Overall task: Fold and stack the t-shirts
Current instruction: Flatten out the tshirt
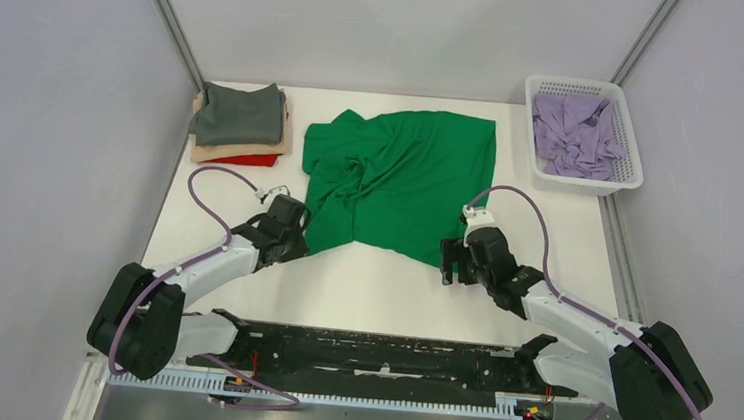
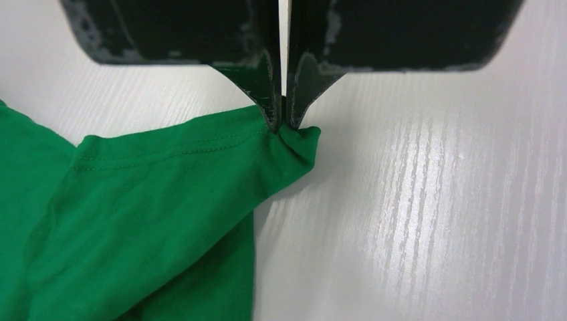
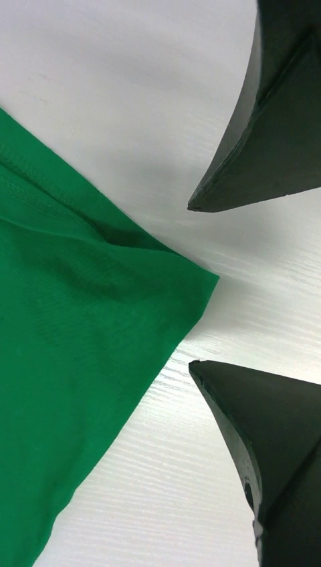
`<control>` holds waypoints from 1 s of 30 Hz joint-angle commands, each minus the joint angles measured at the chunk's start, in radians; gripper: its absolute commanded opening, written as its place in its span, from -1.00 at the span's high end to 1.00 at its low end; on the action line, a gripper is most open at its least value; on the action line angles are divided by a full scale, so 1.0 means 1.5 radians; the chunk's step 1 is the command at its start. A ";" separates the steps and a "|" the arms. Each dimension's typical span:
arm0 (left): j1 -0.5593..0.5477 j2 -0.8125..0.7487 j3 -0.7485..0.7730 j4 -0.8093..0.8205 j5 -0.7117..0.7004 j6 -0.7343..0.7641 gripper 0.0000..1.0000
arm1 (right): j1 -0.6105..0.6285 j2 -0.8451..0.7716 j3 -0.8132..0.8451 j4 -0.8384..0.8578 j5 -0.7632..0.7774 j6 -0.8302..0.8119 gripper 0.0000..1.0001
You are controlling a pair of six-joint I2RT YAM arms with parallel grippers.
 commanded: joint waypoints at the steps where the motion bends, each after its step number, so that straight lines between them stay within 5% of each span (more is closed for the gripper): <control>1: -0.001 -0.023 -0.010 0.015 0.027 0.027 0.96 | 0.004 0.033 -0.002 0.058 -0.004 -0.006 -0.60; 12: -0.001 -0.077 -0.012 0.004 0.031 0.018 0.96 | 0.043 0.100 -0.008 0.077 0.053 0.010 0.23; 16: -0.001 -0.109 -0.011 0.015 0.025 0.011 0.96 | 0.043 0.083 -0.015 0.109 0.079 0.027 1.00; 21: -0.001 -0.160 0.035 0.070 0.015 0.003 0.96 | 0.043 0.002 0.022 0.155 0.148 0.034 1.00; 30: -0.001 -0.269 0.274 0.098 -0.079 0.079 0.96 | 0.043 -0.185 0.202 0.151 0.260 -0.092 1.00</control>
